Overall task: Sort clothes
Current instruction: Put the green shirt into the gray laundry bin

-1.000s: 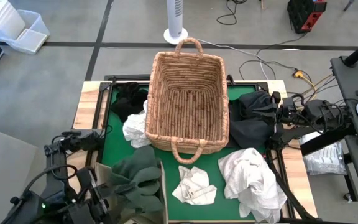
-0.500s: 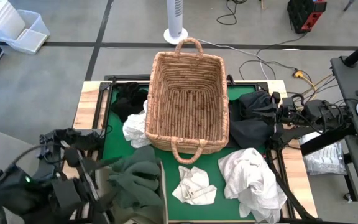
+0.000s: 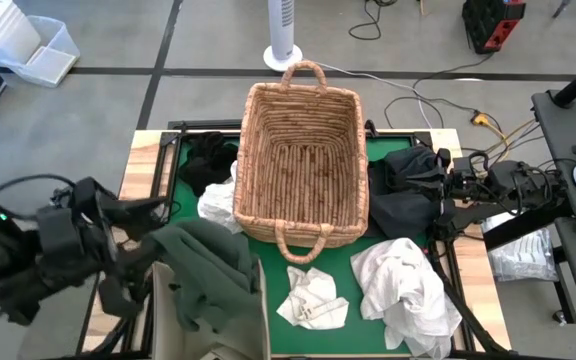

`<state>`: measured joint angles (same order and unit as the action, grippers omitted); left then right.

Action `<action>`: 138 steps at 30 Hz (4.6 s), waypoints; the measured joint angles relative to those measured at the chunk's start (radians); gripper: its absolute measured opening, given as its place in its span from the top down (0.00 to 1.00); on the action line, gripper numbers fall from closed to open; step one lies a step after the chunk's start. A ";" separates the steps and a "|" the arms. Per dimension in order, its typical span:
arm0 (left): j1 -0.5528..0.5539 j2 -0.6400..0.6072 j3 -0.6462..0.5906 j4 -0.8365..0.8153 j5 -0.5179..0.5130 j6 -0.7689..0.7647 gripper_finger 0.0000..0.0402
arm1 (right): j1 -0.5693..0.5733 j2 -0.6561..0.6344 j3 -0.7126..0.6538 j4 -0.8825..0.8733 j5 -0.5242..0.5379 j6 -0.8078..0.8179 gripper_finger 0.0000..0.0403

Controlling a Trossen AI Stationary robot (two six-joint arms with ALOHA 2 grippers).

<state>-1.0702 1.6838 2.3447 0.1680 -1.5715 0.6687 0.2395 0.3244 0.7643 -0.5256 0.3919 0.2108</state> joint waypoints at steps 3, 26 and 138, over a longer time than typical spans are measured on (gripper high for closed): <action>-0.014 -0.028 0.002 0.008 0.000 -0.028 0.42 | 0.000 0.000 0.000 0.000 0.000 0.000 0.92; -0.108 0.035 -0.032 -0.090 0.001 -0.231 0.39 | 0.000 0.000 0.000 -0.002 -0.001 0.015 0.92; 0.466 -0.483 -1.167 -1.230 1.137 -1.490 0.43 | 0.000 0.000 -0.076 -0.002 -0.002 0.068 0.92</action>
<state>-0.6041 1.2007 1.1778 -1.0624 -0.4347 -0.8213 0.2398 0.3242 0.6880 -0.5272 0.3897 0.2788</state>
